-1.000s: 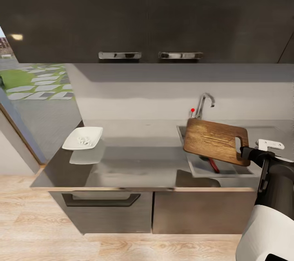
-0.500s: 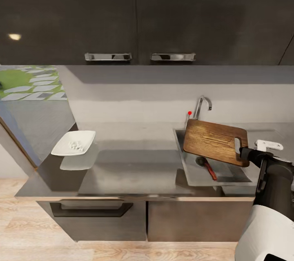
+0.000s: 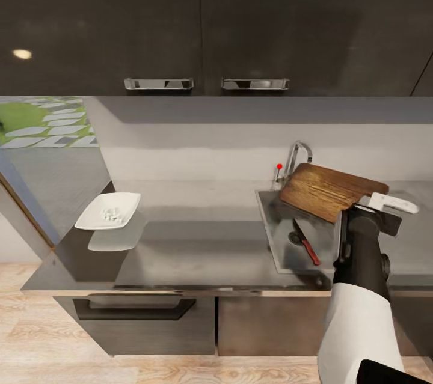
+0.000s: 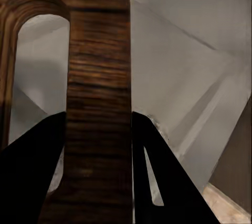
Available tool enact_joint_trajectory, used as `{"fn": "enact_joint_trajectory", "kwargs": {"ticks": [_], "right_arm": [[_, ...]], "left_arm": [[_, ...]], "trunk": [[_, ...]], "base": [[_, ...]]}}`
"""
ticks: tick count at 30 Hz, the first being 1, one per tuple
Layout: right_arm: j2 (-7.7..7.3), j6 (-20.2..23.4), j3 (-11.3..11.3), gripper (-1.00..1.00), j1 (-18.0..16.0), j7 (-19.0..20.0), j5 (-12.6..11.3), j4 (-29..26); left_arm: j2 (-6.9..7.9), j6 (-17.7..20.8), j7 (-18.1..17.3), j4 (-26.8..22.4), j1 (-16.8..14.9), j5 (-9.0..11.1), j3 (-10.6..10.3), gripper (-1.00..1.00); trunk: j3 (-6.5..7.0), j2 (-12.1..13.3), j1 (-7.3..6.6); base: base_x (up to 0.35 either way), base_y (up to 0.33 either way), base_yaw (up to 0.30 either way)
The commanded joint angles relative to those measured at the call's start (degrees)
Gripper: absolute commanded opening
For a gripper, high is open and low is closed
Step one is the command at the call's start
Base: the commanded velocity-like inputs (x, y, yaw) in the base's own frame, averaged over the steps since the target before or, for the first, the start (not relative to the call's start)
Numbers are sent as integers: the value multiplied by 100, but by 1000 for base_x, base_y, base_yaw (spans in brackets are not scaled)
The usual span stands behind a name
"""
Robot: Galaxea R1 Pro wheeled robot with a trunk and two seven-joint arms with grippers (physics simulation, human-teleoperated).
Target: In the kitchen, take the Vidalia onion out of the sink, dice it on the chopping board with the paring knife, put the diced onion into the bowl on the countertop, then place both the paring knife and the chopping board into the sink.
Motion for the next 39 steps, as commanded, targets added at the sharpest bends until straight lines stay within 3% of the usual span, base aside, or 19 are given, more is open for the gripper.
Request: {"fn": "enact_joint_trajectory", "kwargs": {"ticks": [1,2,4,6,8,12,14,17,23,29,35,37,39], "right_arm": [[-1,169,47,-100,-75,-347,-341,-3],[-27,254,78,-100,-177,-822,-866,103],[-52,289,91,-100,-360,-1371,-1438,553],[-86,301,97,-100,-673,-2313,-2317,1051],[-97,304,104,-100,-810,-2852,-3023,1244],[-44,255,127,-100,-879,-3204,-3976,1427],[37,-14,132,-100,-884,-3251,-4162,1563],[186,-609,134,-100,-888,-3477,-4239,1635],[186,-1628,126,-100,-886,-4338,-4462,1842],[186,-2171,138,-100,-889,-4881,-4514,2186],[186,-2610,660,-100,-889,-5382,-4591,2298],[186,-2669,721,-100,-889,-5533,-4753,2276],[186,-2686,746,-100,-889,-5623,-5203,2262]], "left_arm": [[-2,-7,-34,-9,0,-38,49,100],[4,-7,-34,-8,0,-34,49,100],[7,-7,-32,-9,0,-31,53,100],[9,-7,-32,-14,0,-32,54,100],[10,-7,-32,-15,0,-32,54,100],[10,-7,-31,-15,0,-35,52,100],[10,-7,-31,-15,0,-37,52,100],[10,-7,-31,-15,0,-38,50,100],[10,-7,-32,-7,0,-35,56,100],[5,-7,-33,-14,0,-36,56,100],[10,-7,-32,-15,0,-34,52,100],[10,-7,-31,-15,0,-36,55,100],[10,-7,-31,-15,0,-36,56,100]], "trunk": [[-12,-13,3],[-12,-13,3],[-12,-13,3],[-12,-13,3],[-12,-13,3],[-12,-13,3],[-12,-13,3],[-12,-13,3],[-12,-13,3],[-12,-13,3],[-12,-13,3],[-12,-13,3],[-12,-13,3]], "base": [[0,0,0],[0,0,0],[0,0,0],[0,0,0],[0,0,0],[0,0,0],[0,0,0],[0,0,0],[0,0,0],[0,0,0],[0,0,0],[0,0,0],[0,0,0]]}}
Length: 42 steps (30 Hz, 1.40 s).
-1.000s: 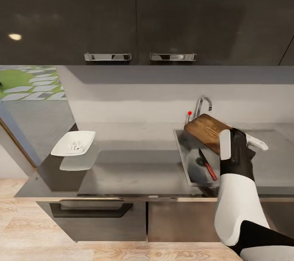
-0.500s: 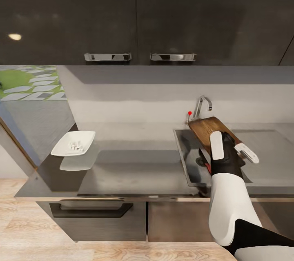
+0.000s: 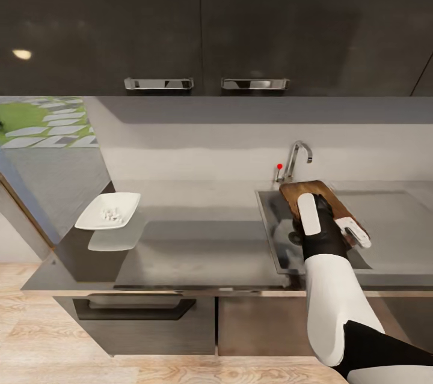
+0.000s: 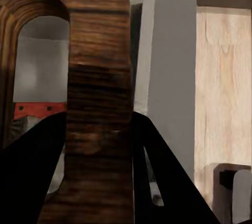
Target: In the kitchen, take the Vidalia onion out of the sink, dice it on the chopping board with the paring knife, put the diced onion into the bowl on the countertop, then place both the paring knife and the chopping board into the sink.
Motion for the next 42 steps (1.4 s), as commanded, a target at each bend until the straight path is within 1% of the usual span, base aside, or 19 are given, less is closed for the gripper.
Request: {"fn": "enact_joint_trajectory", "kwargs": {"ticks": [1,3,5,9,16,24,28,30,36,40,42], "right_arm": [[4,55,-2,-100,-6,-94,-248,-14],[4,59,12,-100,-6,-195,-449,-16],[4,52,23,-100,-6,-231,-516,-12],[4,44,29,-100,-6,-243,-557,19],[4,41,25,-100,-6,-227,-567,65],[4,43,-18,-100,7,-176,-542,70],[4,43,-30,-100,26,1,-519,73],[4,39,-32,-100,28,30,-511,75],[4,28,-52,-100,50,46,-505,78],[4,26,-75,-100,66,33,-505,71],[4,26,-130,-100,74,38,-505,71]], "left_arm": [[-6,-7,-33,-11,1,-38,48,100],[-6,-7,-33,-11,1,-36,48,100],[-6,-7,-33,-11,1,-39,47,100],[-6,-7,-34,-11,1,-39,46,100],[-6,-7,-34,-11,1,-37,40,100],[-14,-7,-34,-11,1,-38,40,100],[-15,-7,-34,-9,1,-36,41,100],[-15,-7,-36,-9,1,-37,42,100],[-15,-7,-36,-10,1,-39,42,100],[-15,-7,-37,-8,1,-39,42,100],[-15,-7,-39,-6,1,-40,40,100]], "trunk": [[-11,-12,4],[-20,-12,4],[-34,-12,4],[-68,-12,4],[-130,-12,4],[-201,-12,4],[-237,-12,4],[-254,-12,4],[-308,-12,4],[-343,-12,4],[-361,-12,4]], "base": [[0,0,0],[0,0,17],[68,0,48],[224,0,61],[236,0,65],[19,0,65],[0,0,65],[0,0,65],[11,0,65],[162,-19,65],[230,-132,63]]}}
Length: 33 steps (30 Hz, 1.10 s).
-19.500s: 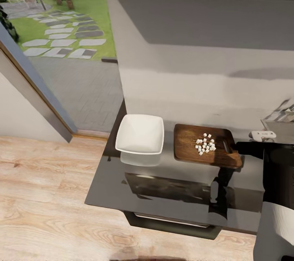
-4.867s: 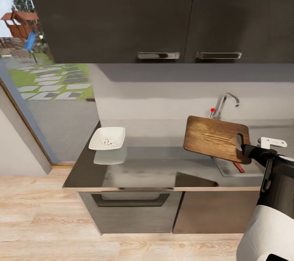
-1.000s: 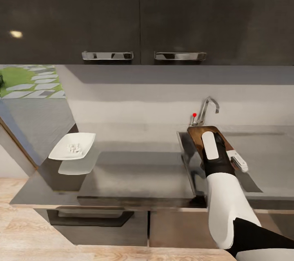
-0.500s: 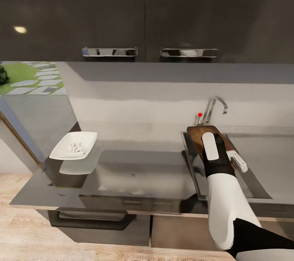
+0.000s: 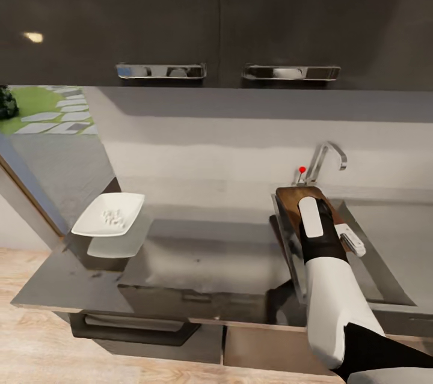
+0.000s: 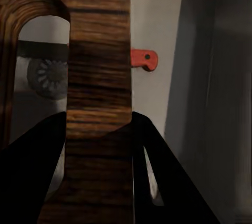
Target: In the kitchen, take the Vidalia onion out of the sink, dice it on the chopping board with the paring knife, put the diced onion into the bowl on the countertop, then place both the paring knife and the chopping board into the sink.
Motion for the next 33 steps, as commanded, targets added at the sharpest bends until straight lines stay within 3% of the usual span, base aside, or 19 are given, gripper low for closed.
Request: {"fn": "enact_joint_trajectory", "kwargs": {"ticks": [1,6,18,33], "right_arm": [[3,62,-50,-100,-3,-15,-15,-8],[3,68,-258,-100,2,-7,-15,-7],[3,69,-274,-100,2,-7,0,20],[3,60,-279,-100,3,188,-4,317]], "left_arm": [[-6,-7,-32,-11,1,-38,48,100],[-6,-7,-32,-8,1,-36,47,100],[-6,-7,-30,-8,1,-35,47,100],[-6,-7,-29,-8,1,-35,47,100]], "trunk": [[-19,-11,6],[-49,-11,6],[-53,-11,6],[-103,-11,6]], "base": [[236,-164,42],[78,-61,-102],[2,-2,-231],[0,0,153]]}}
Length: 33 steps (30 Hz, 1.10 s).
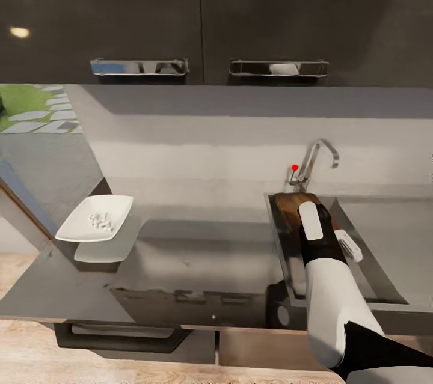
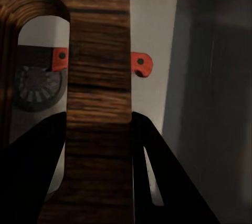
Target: In the kitchen, take the Vidalia onion out of the sink, dice it on the chopping board with the paring knife, put the diced onion into the bowl on the countertop, then place both the paring knife and the chopping board into the sink.
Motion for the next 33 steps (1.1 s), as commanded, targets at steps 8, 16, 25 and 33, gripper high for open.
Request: {"fn": "enact_joint_trajectory", "kwargs": {"ticks": [8,16,25,33], "right_arm": [[4,67,-12,-100,-5,101,0,-8],[4,68,-7,-100,-5,109,0,-8],[4,72,-19,-100,-4,111,-16,-8],[4,77,-24,-100,-1,111,-18,-8]], "left_arm": [[-6,-7,-34,-11,1,-37,48,100],[-6,-7,-35,-11,1,-39,48,100],[-6,-7,-36,-11,1,-37,48,100],[-6,-7,-36,-3,1,-37,48,100]], "trunk": [[-30,-12,3],[-57,-12,3],[-138,-12,3],[-211,-12,3]], "base": [[0,0,-115],[0,0,-3],[0,0,0],[0,0,0]]}}
